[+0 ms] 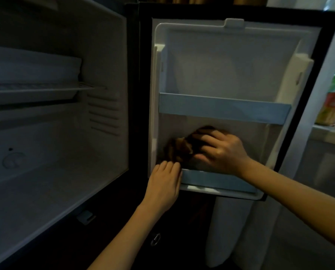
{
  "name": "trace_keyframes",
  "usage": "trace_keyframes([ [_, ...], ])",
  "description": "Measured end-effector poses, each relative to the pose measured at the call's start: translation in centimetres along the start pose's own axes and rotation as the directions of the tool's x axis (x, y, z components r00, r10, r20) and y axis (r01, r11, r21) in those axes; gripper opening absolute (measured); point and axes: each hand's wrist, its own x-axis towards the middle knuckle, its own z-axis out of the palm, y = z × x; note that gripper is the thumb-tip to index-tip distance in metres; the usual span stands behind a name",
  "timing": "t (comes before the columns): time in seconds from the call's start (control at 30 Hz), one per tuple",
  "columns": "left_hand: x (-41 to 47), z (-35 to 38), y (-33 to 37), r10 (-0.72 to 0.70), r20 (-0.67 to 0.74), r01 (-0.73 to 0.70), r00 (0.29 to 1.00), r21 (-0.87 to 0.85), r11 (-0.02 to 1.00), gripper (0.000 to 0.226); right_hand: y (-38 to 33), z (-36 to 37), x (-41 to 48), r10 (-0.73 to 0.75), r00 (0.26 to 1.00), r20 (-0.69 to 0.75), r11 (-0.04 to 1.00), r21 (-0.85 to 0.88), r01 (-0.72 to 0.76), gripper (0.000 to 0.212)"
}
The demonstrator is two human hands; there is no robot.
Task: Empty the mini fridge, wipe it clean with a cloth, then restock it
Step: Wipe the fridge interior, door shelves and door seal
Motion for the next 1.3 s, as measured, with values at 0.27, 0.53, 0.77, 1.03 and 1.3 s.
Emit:
trace_keyframes([
  [0.27,0.2,0.5,0.9,-0.062,-0.02,0.062,0.998,0.015,0.998,0.017,0.6,0.8,0.1,-0.036,0.976,-0.214,0.997,-0.072,0.021,0.009],
  [0.53,0.3,0.5,0.5,-0.015,-0.025,0.016,1.0,0.03,0.999,0.026,-2.6,5.7,6.6,-0.054,0.978,-0.203,0.99,0.113,0.078,0.033],
  [0.77,0.6,0.4,1.0,-0.052,-0.012,0.052,0.999,0.032,0.998,0.022,1.1,3.2,2.2,-0.145,0.989,0.018,0.988,0.053,0.144,0.039],
  [1.03,1.7,0.2,2.1,-0.15,0.099,0.154,0.984,-0.037,0.987,0.014,2.1,1.4,-5.7,0.605,0.796,0.006,0.796,-0.006,-0.605,0.049],
  [1.3,2.5,1.4,2.9,-0.182,0.149,0.182,0.972,0.016,0.983,0.025,-0.5,4.1,1.4,0.995,0.03,0.093,-0.015,0.446,-0.895,0.048],
])
